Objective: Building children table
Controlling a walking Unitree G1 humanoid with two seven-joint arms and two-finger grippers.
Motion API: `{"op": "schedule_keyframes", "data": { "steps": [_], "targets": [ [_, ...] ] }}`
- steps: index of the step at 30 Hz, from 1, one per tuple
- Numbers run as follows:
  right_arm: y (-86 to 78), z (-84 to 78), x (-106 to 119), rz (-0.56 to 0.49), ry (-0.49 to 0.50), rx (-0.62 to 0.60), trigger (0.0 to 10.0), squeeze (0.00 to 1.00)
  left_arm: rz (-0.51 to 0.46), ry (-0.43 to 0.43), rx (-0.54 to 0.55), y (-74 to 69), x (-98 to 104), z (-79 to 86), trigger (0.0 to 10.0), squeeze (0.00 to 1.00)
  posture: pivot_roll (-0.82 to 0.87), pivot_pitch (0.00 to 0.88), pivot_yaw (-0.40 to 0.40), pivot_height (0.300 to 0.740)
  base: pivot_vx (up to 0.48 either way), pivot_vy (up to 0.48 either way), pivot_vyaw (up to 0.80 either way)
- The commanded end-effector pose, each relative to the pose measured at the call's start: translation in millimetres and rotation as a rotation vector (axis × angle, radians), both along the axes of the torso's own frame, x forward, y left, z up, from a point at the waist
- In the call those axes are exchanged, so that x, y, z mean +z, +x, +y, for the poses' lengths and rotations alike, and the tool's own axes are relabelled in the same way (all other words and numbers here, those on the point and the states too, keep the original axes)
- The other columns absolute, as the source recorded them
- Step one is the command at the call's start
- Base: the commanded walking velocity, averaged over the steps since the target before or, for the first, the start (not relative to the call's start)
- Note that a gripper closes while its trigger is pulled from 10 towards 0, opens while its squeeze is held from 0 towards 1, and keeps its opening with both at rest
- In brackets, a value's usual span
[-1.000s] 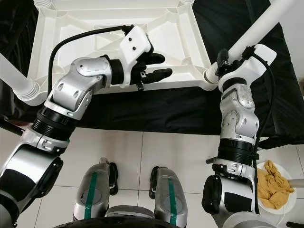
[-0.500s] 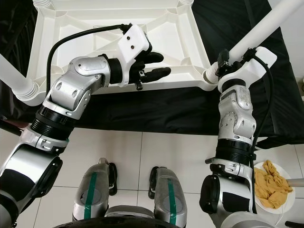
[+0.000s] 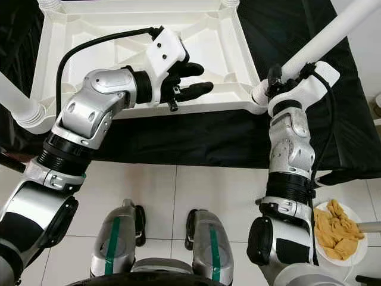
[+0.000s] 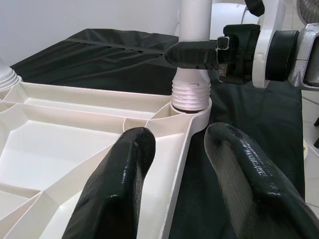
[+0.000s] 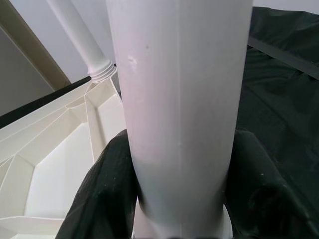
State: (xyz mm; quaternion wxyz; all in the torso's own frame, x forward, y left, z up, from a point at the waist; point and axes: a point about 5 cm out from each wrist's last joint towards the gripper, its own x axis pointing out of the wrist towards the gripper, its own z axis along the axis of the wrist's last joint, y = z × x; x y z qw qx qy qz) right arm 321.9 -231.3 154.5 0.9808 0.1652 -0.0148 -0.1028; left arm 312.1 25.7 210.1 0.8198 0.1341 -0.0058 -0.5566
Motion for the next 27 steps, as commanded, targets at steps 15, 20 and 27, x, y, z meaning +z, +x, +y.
{"op": "schedule_keyframes", "data": {
  "steps": [15,20,27],
  "targets": [
    [-4.8,7.6,-23.0,0.12,-0.147,0.05,10.0,0.0,-0.049,-0.008,0.136,10.0,10.1,11.2,10.0,0.0,0.02,0.075,-0.038,0.74,0.0,0.0,0.0],
    [-6.8,11.1,-25.3,0.121,-0.175,0.071,10.0,0.0,-0.056,-0.01,0.143,10.7,12.0,13.0,10.0,0.0,0.03,0.089,-0.043,0.74,0.0,0.0,0.0],
    [-10.8,18.9,-29.7,0.113,-0.244,0.134,10.0,0.0,-0.073,-0.013,0.159,12.6,17.4,17.8,10.0,0.0,0.03,0.102,-0.05,0.74,0.0,0.0,0.0]
  ]
}}
